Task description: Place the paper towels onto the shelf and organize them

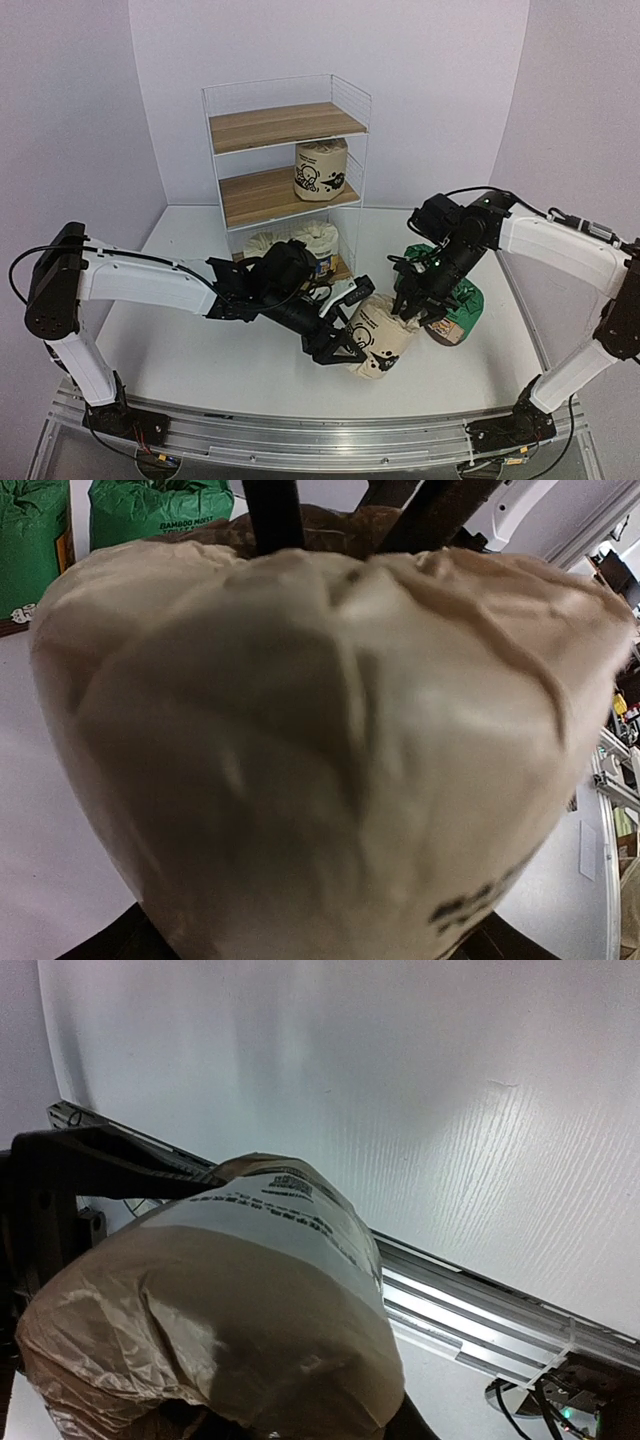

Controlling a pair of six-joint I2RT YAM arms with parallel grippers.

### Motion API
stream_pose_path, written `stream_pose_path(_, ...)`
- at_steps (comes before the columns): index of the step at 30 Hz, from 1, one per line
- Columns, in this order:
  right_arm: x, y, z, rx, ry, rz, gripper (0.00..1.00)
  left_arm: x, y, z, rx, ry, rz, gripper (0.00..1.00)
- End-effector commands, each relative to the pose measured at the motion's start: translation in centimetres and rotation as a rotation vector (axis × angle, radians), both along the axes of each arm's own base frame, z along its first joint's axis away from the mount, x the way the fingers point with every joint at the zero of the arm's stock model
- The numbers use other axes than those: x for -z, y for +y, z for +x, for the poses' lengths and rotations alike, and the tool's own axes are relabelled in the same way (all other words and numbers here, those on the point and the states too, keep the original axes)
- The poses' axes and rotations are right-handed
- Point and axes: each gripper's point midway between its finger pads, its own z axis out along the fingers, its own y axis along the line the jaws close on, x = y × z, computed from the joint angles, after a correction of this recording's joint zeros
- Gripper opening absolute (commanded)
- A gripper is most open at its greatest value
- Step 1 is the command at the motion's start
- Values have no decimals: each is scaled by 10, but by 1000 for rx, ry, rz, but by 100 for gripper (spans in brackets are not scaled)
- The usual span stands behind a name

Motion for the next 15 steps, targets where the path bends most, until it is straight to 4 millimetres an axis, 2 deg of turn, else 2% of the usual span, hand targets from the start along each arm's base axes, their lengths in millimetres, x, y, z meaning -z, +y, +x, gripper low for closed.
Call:
stream_pose_path(1,-42,21,4,-30,-79,159,35,-44,-11,7,-7,-98,-144,66)
stream_pose_path(4,-50,18,11,-15,-138,149,43,-47,-8,3,10,-100,-160,54)
stream_pose_path(10,-74,11,21,-14,-273,158,62,-60,-4,-5,26,-80,-212,51)
stream_pose_path(15,-107,1,25,-107,-534,229,77,-69,6,-10,8,-70,-256,48)
